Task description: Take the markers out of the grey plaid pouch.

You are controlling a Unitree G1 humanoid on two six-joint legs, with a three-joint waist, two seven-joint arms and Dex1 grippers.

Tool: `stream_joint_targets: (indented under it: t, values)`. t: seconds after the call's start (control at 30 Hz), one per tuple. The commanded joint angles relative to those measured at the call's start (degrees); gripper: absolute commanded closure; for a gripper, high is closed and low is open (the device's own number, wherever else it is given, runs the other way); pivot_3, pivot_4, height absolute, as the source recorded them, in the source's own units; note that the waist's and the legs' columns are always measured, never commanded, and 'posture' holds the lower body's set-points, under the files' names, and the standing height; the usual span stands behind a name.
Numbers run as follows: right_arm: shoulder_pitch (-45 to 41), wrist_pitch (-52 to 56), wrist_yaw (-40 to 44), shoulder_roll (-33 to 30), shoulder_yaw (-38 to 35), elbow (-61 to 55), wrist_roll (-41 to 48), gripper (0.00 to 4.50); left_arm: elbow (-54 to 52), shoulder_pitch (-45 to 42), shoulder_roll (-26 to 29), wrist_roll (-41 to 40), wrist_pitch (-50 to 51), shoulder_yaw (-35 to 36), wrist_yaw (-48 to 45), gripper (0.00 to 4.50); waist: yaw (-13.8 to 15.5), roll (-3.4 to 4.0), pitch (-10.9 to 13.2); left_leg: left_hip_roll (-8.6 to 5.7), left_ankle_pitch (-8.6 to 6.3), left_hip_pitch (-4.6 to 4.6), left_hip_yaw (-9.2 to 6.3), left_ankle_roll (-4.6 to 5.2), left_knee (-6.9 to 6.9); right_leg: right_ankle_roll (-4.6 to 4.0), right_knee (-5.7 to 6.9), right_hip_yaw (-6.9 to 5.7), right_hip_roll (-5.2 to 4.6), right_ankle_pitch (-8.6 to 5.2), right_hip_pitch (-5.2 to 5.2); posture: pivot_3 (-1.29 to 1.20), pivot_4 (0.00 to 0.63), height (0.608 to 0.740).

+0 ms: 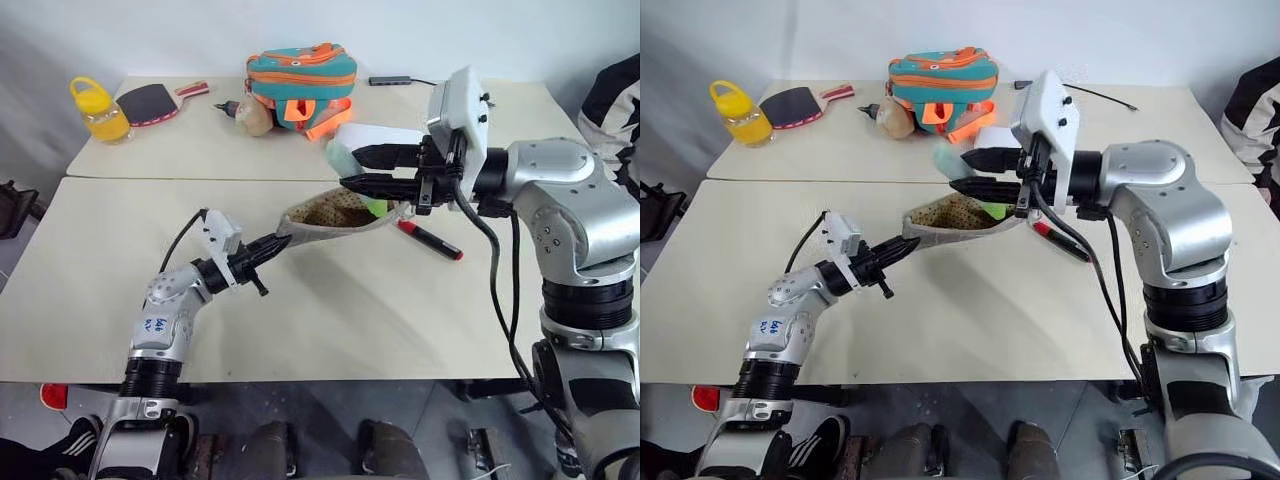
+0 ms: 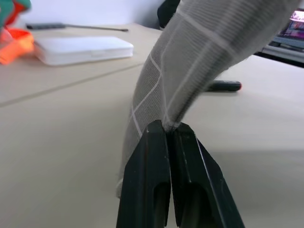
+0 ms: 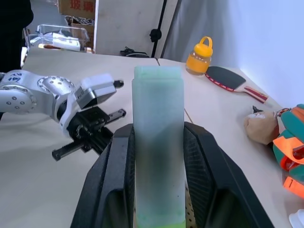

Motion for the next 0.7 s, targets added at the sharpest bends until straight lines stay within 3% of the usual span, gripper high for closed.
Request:
stream_joint_targets:
  t: [0.03, 0.2, 0.5, 0.6, 0.63, 0.7]
  values:
    - [4.36, -4.39, 3.03, -8.59, 2.15, 0.40, -4.80, 3.45, 0.94, -1.36, 4.87, 2.69, -5.61, 4.61, 2.37, 4.50, 0.23, -0.03, 0.01, -0.01, 0.00, -0.01, -0.01, 0.00, 0.00, 0.00, 0.00, -0.01, 0.00, 0.00, 0.00, 0.00, 0.150, 0.740]
    - [13.44, -15.23, 2.70, -16.14, 8.21, 4.88, -15.25, 3.45, 6.51, -1.60, 11.51, 7.27, -15.44, 8.87, 6.56, 4.50, -0.19, -0.12, 0.04, -0.15, -0.03, -0.02, 0.13, 0.02, -0.11, 0.00, -0.10, 0.04, -0.02, 0.00, -0.08, 0.00, 0.150, 0.740]
    - [17.03, -28.00, -3.35, -11.98, 13.45, 16.60, -25.74, 3.45, 8.40, 1.56, 10.12, 19.95, -24.97, 1.62, 13.81, 4.50, 0.06, -0.07, 0.05, -0.07, -0.01, 0.01, 0.23, 0.01, -0.09, 0.01, -0.07, 0.09, -0.02, 0.00, -0.09, 0.00, 0.150, 0.740]
    - [17.18, -26.73, -2.25, -10.31, 12.20, 17.06, -23.68, 3.45, 9.63, 2.61, 10.05, 20.77, -25.30, 0.26, 13.44, 4.50, -0.03, -0.07, 0.05, -0.04, -0.01, 0.00, 0.21, 0.01, -0.07, 0.01, -0.05, 0.07, 0.00, 0.00, -0.10, 0.00, 0.150, 0.740]
    - [17.31, -25.73, -1.66, -9.86, 11.66, 16.91, -22.63, 3.45, 9.50, 2.81, 9.91, 19.52, -24.88, 0.26, 12.47, 4.25, -0.06, -0.07, 0.05, -0.04, -0.01, 0.00, 0.21, 0.01, -0.06, 0.01, -0.05, 0.07, 0.02, 0.00, -0.08, 0.00, 0.150, 0.740]
    - [17.92, -25.05, -0.78, -9.57, 11.08, 16.47, -21.60, 2.71, 8.53, 2.97, 9.86, 17.61, -24.22, 0.44, 11.13, 3.73, -0.07, -0.07, 0.05, 0.06, -0.01, 0.01, 0.20, 0.00, -0.05, 0.01, -0.04, 0.07, 0.02, 0.00, -0.07, 0.00, 0.150, 0.740]
